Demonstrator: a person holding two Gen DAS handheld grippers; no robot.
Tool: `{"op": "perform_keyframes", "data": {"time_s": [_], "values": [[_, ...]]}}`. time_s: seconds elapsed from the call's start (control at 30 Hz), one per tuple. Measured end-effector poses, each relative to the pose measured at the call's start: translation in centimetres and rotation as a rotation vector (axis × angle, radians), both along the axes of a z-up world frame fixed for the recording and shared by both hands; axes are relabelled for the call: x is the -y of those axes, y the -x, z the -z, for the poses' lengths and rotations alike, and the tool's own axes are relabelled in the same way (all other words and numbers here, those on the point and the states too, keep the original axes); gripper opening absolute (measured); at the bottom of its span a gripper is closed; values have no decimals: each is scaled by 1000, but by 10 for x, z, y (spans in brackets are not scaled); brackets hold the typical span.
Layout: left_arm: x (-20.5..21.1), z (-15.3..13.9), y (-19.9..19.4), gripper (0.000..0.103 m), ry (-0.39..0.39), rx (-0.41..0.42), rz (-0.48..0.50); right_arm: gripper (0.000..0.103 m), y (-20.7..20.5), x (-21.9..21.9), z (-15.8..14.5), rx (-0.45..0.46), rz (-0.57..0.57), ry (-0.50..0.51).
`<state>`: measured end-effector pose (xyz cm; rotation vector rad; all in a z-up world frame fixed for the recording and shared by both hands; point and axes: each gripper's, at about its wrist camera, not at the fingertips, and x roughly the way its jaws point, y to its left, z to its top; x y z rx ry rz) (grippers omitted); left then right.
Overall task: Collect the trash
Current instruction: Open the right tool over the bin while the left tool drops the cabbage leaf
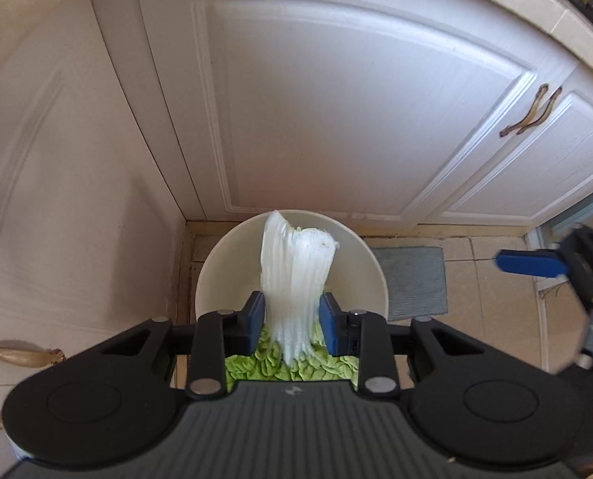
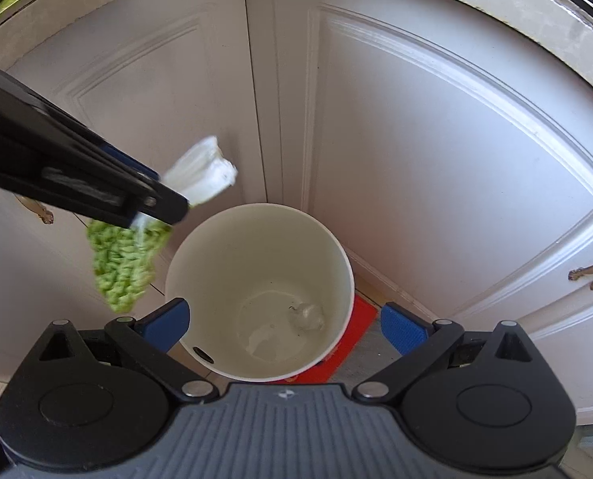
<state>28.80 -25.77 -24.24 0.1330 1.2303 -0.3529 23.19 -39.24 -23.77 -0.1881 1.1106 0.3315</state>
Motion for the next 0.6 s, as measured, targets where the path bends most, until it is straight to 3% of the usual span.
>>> {"op": "perform_keyframes", "data": {"time_s": [0.17, 0.2, 0.33, 0.6], "values": [[12, 24, -12, 30, -14, -7, 1, 103, 8, 4, -5, 9, 19, 6], [14, 27, -14, 34, -19, 0, 3, 103, 9, 4, -6, 11, 23, 6], [24, 34, -15, 72, -48, 17, 13, 103, 10, 12, -10, 19, 36, 3], [24, 32, -14, 84, -30, 36, 13, 103, 16, 5, -19, 34, 47, -5]]}}
